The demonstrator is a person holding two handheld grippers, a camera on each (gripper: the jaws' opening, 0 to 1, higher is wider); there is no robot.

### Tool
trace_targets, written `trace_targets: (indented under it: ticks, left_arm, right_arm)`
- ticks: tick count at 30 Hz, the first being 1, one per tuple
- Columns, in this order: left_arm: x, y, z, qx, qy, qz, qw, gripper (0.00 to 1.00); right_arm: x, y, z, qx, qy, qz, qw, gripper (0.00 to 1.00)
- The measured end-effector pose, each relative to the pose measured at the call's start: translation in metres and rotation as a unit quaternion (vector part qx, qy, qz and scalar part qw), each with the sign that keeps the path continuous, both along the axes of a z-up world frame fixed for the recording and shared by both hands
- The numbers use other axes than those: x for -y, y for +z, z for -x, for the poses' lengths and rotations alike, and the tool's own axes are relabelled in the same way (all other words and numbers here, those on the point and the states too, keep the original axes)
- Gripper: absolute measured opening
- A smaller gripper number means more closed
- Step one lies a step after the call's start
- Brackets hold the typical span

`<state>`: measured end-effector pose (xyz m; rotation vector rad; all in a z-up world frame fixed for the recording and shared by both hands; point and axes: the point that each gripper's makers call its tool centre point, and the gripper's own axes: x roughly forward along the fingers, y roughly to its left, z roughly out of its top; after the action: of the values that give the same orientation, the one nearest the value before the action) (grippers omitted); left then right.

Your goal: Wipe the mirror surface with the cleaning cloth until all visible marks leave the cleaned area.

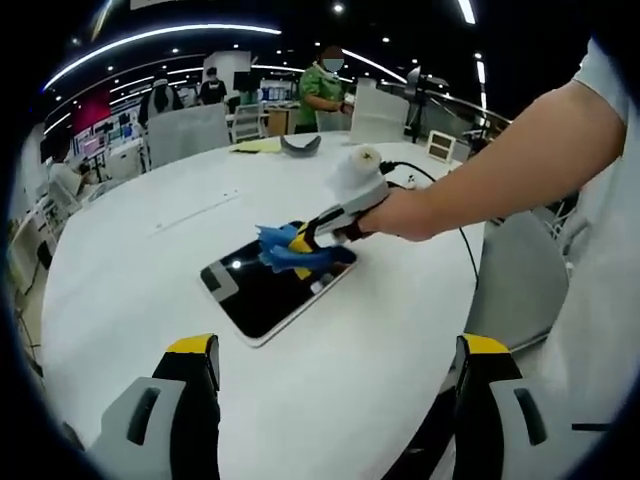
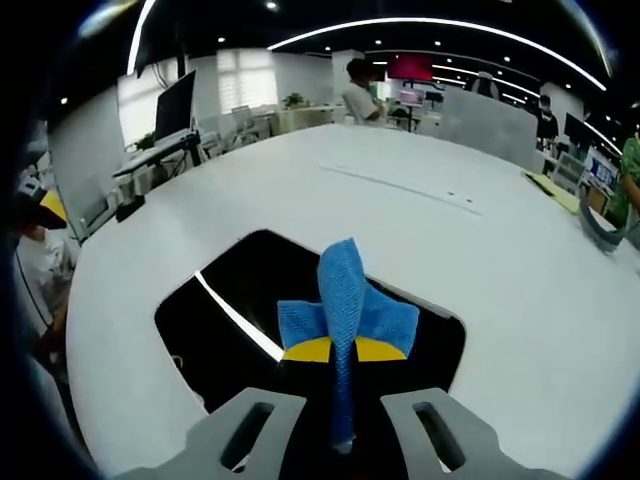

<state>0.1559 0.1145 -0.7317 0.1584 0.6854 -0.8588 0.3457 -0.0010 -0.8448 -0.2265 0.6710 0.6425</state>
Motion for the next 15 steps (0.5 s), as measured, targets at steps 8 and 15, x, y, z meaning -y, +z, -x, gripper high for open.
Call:
trace_targets:
  ticks: [8,15]
  left_arm:
    - [-0.001,0.002,-0.003,0.001,-0.002,0.003,1.0000,0.99]
    - [-0.003,0.003,-0.005,0.003,-0.001,0.003,1.0000,0.99]
  right_arm:
    - [-0.008,0.000,0.001,-0.001,0.007,0.000,1.0000,0.01]
    - [-0.016,0.000,0.002,-0.003,0.019,0.002,0.9998,0.01]
